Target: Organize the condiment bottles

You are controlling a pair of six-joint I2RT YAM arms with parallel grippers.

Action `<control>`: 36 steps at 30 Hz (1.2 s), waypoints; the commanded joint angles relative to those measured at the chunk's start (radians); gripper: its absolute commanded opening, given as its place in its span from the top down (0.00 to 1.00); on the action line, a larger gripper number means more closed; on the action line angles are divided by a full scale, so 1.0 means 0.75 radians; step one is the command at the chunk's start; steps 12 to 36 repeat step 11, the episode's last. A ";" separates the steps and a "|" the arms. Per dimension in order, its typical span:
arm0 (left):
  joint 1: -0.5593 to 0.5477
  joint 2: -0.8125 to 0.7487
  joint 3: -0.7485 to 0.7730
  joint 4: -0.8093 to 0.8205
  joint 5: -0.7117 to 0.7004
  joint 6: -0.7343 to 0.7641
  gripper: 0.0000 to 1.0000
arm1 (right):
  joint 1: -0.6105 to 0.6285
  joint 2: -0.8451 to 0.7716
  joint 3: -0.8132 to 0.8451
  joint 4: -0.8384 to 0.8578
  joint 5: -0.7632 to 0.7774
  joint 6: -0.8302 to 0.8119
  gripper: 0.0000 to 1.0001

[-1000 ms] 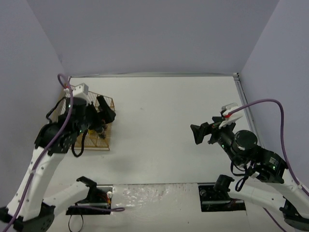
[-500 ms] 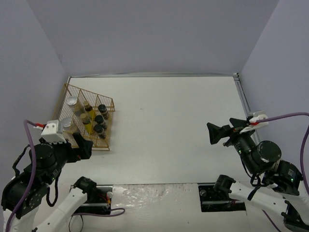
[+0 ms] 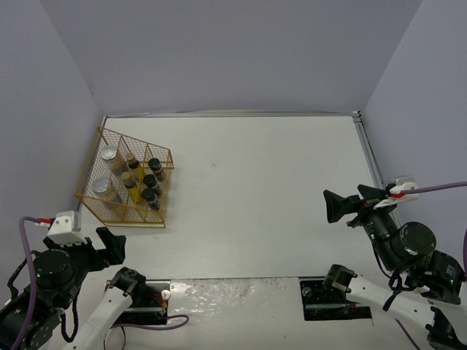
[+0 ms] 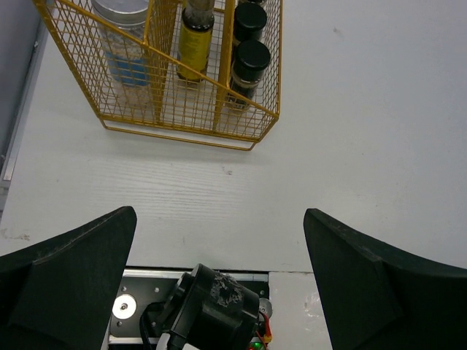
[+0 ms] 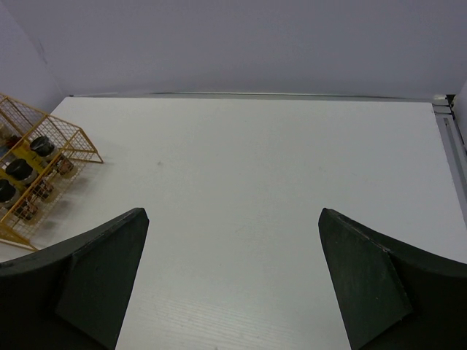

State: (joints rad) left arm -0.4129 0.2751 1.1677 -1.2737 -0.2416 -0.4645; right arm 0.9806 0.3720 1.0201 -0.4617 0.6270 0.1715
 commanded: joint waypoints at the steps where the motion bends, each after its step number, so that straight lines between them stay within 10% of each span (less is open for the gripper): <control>1: 0.000 0.002 -0.029 0.000 -0.033 -0.044 0.03 | -0.003 0.039 -0.012 0.059 0.028 0.015 0.00; 36: -0.002 -0.053 -0.049 -0.040 -0.055 -0.080 0.03 | -0.003 0.083 -0.012 0.059 -0.006 0.016 0.00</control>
